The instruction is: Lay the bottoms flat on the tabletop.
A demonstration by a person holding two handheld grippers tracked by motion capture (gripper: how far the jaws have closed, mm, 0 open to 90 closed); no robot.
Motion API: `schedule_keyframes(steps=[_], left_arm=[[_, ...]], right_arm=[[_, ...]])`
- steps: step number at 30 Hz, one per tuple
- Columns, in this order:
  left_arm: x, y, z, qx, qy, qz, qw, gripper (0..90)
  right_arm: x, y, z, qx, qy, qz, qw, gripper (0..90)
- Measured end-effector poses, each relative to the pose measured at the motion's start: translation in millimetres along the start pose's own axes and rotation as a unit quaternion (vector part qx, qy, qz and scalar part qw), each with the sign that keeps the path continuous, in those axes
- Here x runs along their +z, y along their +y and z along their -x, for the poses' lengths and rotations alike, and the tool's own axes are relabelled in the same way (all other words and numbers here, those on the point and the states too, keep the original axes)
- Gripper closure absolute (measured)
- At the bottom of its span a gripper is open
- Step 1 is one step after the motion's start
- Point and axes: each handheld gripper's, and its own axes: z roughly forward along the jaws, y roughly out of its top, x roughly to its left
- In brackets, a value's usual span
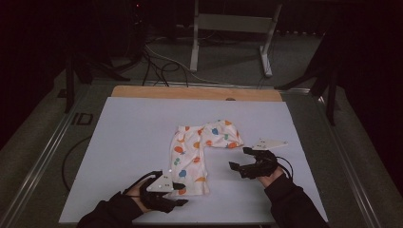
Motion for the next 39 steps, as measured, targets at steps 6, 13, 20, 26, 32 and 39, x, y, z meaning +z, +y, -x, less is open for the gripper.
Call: schedule_keyframes(steps=[6, 13, 20, 26, 32, 39], left_arm=[[29.0, 17.7, 4.7, -0.005, 0.007, -0.018, 0.9998, 51.1], [69.5, 26.6, 2.1, 0.000, 0.043, -0.065, 0.9969, 53.8], [86.3, 32.1, 2.3, 0.011, 0.054, -0.075, 0.9957, 67.0], [90.1, 36.0, 4.1, 0.027, 0.067, -0.080, 0.9941, 87.1], [85.6, 35.3, 9.3, 0.043, 0.028, -0.083, 0.9952, 87.8], [84.0, 29.7, 7.5, 0.026, 0.004, -0.069, 0.9973, 84.3]], right_arm=[[0.0, 0.2, -0.4, 0.000, 0.001, 0.000, 1.0000, 14.5], [0.1, -1.8, 1.6, 0.000, 0.002, -0.002, 1.0000, 14.5], [-0.9, -1.9, 2.1, 0.000, 0.001, 0.000, 1.0000, 14.5], [-0.8, -1.9, 2.5, 0.000, 0.001, -0.001, 1.0000, 14.5], [-2.2, -1.2, 2.1, -0.004, 0.003, 0.001, 1.0000, 14.5], [-1.4, -1.3, 1.5, 0.000, 0.003, -0.001, 1.0000, 14.5]])
